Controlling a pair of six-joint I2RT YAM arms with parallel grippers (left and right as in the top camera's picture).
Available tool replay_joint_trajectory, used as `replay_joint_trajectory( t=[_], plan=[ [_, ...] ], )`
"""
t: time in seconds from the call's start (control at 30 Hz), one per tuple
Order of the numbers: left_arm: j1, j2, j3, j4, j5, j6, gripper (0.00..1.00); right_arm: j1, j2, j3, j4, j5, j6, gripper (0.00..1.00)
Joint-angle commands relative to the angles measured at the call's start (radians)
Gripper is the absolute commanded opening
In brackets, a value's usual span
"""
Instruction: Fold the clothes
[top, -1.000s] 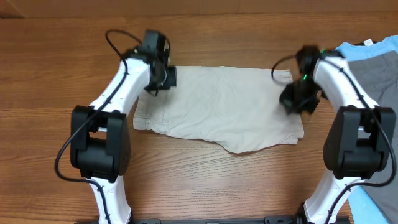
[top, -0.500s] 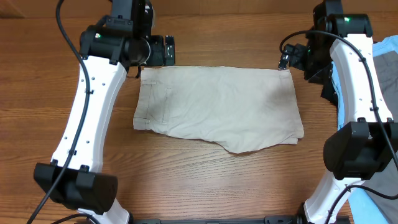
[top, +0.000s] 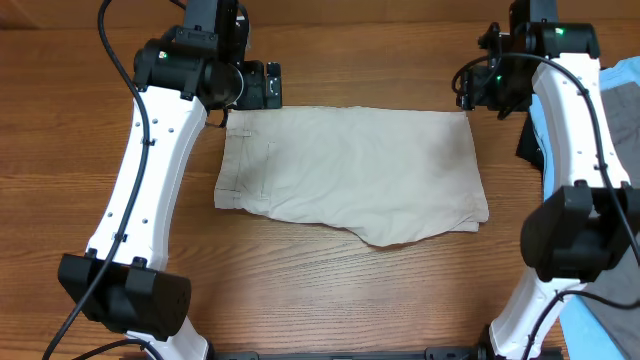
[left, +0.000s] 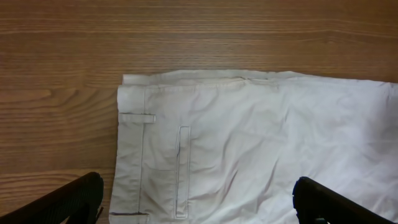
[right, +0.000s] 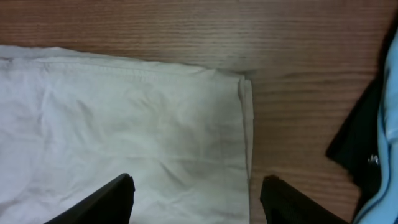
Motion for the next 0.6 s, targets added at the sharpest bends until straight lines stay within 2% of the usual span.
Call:
replay_joint_trajectory(
  t=[0.0, 0.03, 0.23, 0.57],
  plan=[
    [0.005, 0.005, -0.002, 0.001, -0.014, 0.008, 1.0, -0.003, 0.064, 0.019, 0.029, -0.014, -0.115, 0.66],
    [0.005, 0.005, -0.002, 0.001, -0.014, 0.008, 1.0, -0.003, 0.077, 0.019, 0.044, -0.014, -0.13, 0.62],
    [0.005, 0.005, -0.002, 0.0, -0.014, 0.008, 1.0, -0.007, 0.141, 0.019, 0.114, -0.011, -0.157, 0.58],
    [0.005, 0.005, -0.002, 0.0, -0.014, 0.008, 1.0, -0.034, 0.252, 0.019, 0.196, -0.007, -0.188, 0.58]
  ],
)
